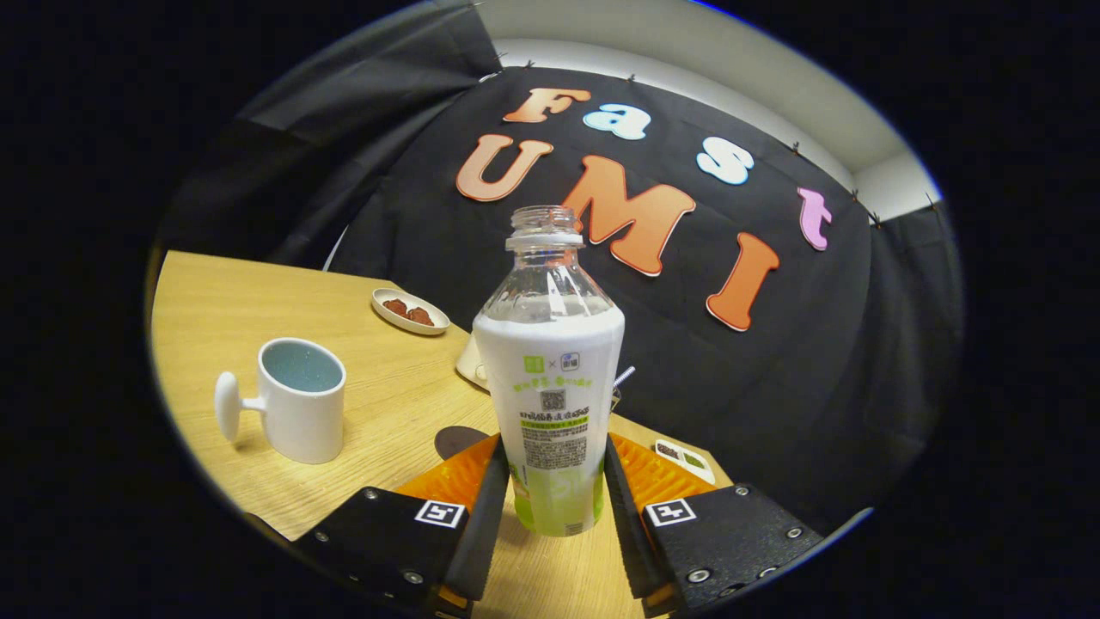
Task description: Take the bottle from table, then pour the juice into the cup, finally place the bottle on the coaster
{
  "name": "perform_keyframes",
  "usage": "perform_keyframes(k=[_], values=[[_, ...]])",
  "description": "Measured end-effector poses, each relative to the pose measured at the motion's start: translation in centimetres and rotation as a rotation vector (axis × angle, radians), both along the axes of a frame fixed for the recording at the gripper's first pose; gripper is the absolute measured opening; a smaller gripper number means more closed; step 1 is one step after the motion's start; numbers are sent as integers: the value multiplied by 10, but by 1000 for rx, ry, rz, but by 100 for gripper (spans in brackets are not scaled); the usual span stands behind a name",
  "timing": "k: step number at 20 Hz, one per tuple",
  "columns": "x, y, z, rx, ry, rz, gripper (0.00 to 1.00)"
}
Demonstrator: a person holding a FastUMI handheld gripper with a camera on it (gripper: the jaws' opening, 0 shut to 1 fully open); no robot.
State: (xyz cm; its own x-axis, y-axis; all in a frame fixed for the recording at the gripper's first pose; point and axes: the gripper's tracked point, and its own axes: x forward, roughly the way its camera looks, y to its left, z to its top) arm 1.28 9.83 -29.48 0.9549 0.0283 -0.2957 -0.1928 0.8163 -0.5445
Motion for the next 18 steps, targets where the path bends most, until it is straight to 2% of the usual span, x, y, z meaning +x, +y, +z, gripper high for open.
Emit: perform_keyframes(k=[11,18], values=[[6,31,-5,-389,-41,97,61],[8,36,-7,-567,-73,135,62]])
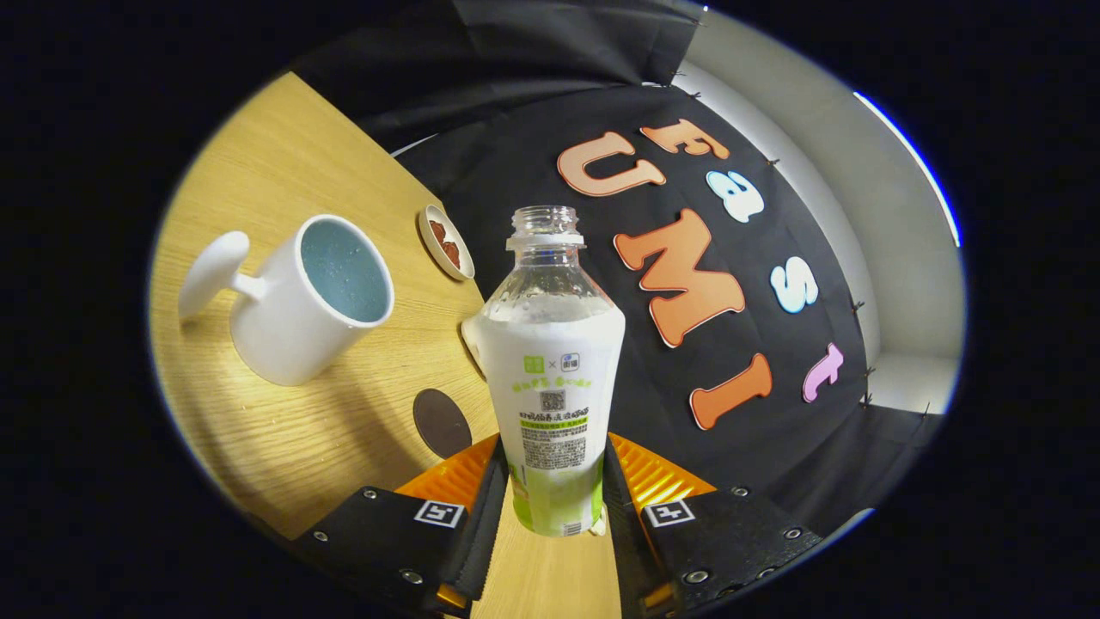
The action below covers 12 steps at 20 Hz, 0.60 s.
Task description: Take the bottle from table, then pour the juice into the cup, finally place the bottle on the coaster
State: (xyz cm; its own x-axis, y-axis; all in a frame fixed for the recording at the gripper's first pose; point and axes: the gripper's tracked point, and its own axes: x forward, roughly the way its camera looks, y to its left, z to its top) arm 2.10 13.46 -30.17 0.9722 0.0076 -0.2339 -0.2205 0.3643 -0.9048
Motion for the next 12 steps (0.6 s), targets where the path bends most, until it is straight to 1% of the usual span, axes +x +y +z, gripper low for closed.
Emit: perform_keyframes(k=[6,12], values=[[1,1,2,-197,-76,47,61],[7,7,9,-320,-130,91,61]])
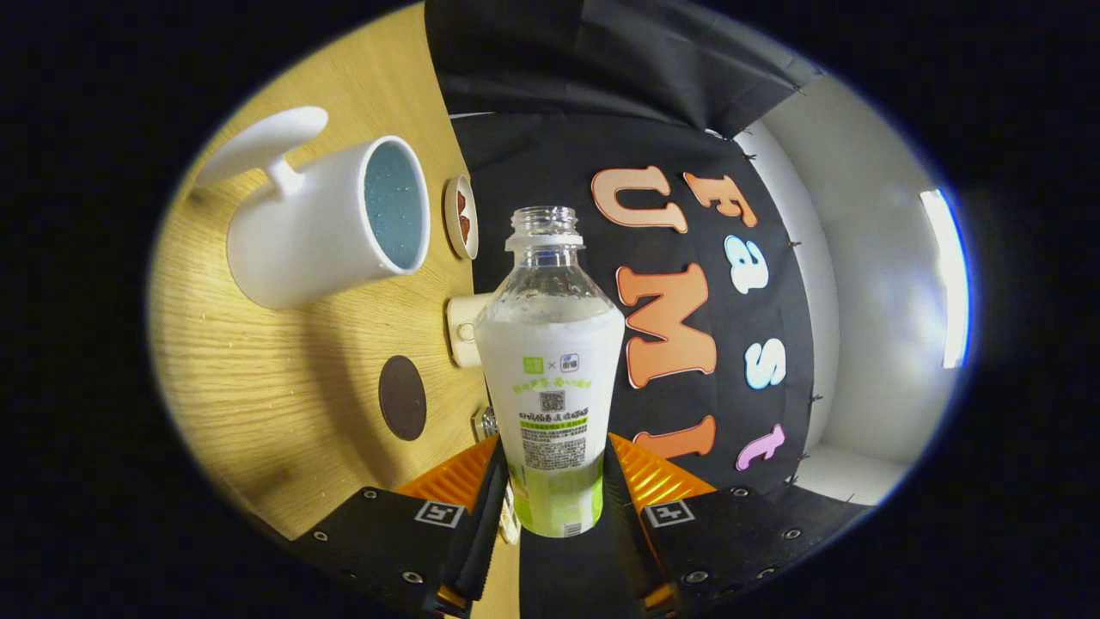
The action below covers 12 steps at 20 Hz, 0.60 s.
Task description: Take the bottle from table, then pour the juice into the cup, finally place the bottle on the coaster
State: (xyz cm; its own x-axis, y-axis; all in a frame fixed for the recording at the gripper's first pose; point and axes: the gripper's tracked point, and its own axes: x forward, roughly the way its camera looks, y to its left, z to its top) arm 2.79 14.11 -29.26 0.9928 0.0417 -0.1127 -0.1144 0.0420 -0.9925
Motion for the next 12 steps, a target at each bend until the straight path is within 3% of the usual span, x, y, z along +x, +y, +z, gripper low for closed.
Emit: perform_keyframes(k=[5,12], values=[[0,4,5,-97,-42,37,61],[1,2,1,-130,-39,29,61]])
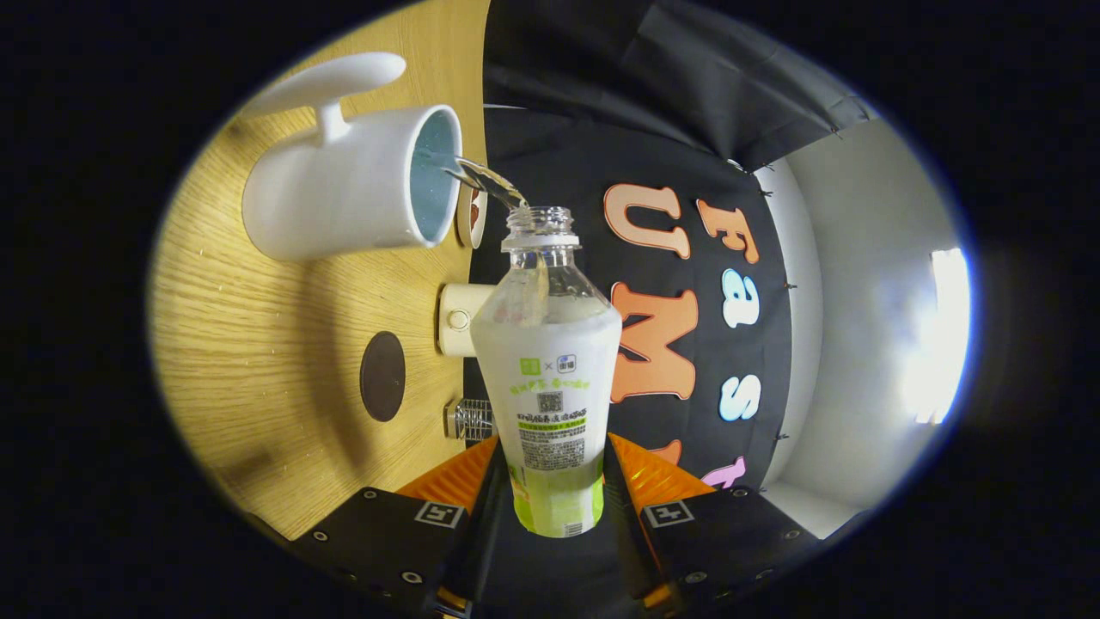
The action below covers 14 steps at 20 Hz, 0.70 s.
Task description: Take the bottle from table, then pour the juice into the cup, finally place the bottle on the coaster
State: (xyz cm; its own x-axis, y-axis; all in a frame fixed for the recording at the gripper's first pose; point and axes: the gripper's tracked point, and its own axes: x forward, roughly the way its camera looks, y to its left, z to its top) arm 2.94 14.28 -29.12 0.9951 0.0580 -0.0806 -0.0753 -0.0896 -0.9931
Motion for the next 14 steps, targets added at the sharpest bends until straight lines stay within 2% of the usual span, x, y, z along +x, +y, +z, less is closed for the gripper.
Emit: perform_keyframes(k=[14], values=[[2,0,7,-55,-32,7,61]])
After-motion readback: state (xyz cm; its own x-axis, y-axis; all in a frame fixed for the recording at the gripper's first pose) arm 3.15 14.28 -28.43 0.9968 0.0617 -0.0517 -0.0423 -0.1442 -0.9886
